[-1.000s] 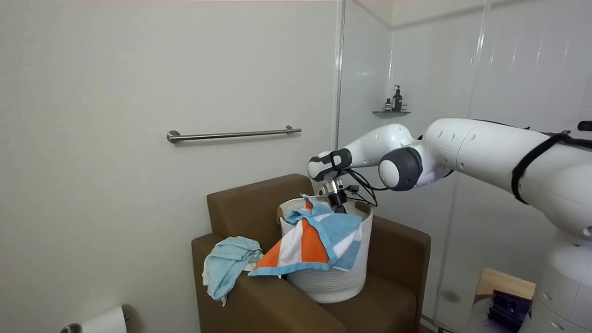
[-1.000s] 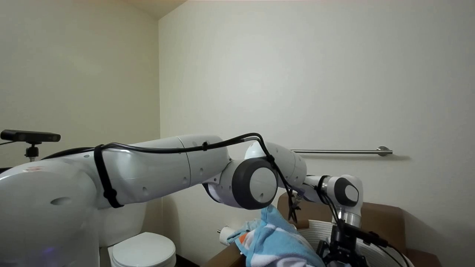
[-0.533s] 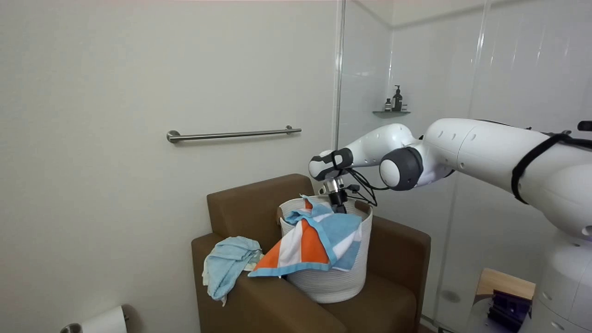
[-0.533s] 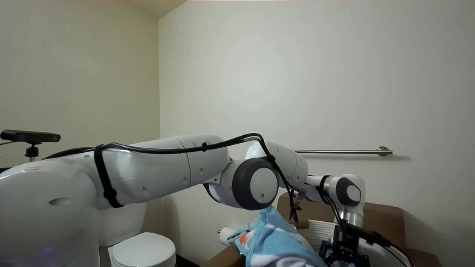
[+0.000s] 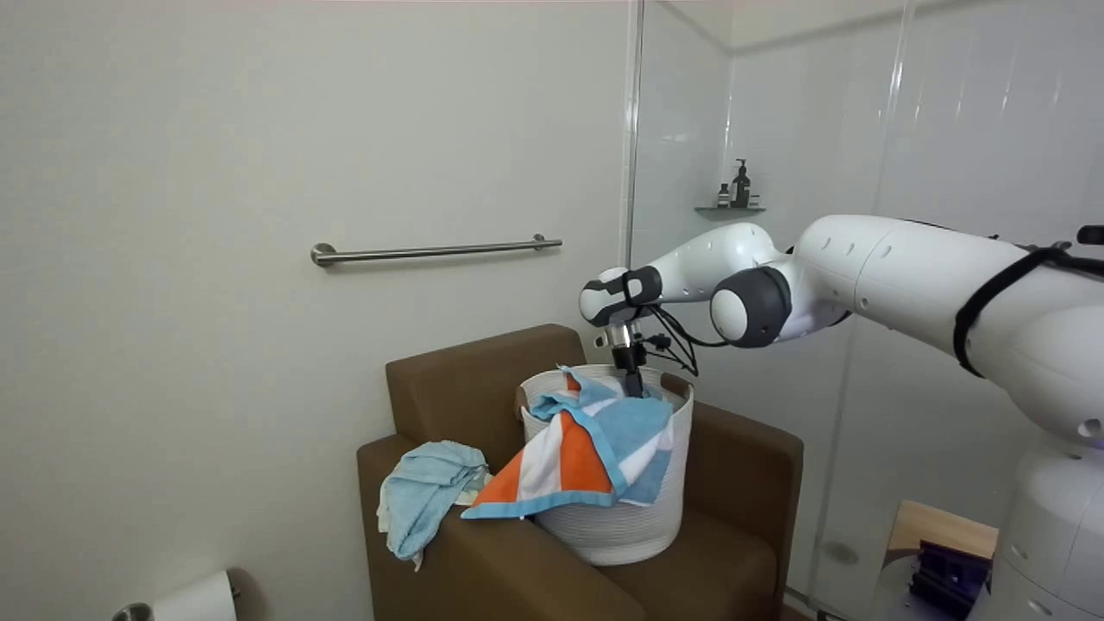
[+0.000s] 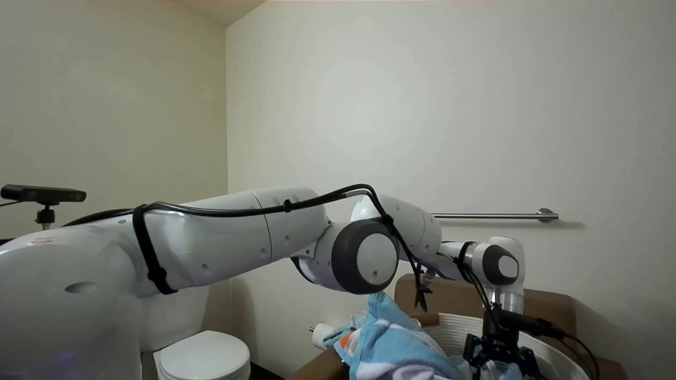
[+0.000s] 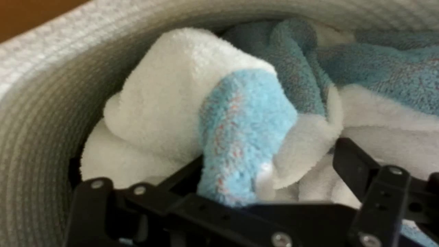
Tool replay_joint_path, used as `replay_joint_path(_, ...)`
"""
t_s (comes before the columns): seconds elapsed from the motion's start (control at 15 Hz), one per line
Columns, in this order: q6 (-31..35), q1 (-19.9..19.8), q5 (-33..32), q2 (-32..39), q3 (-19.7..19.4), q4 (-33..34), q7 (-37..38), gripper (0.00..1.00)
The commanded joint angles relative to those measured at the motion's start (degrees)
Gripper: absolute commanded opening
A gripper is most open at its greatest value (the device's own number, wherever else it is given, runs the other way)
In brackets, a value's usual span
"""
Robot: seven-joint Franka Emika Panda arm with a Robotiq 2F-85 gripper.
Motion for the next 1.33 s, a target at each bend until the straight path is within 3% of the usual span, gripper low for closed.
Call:
replay_joint_path(0.0,3.14,-1.06,1.21,-2.48,1.26,-2.30,-1.54,1.00)
replay_joint_path(1.27,11.34,-1.28,1.60,-8.65,4.97,-5.17,-1.32,1.00)
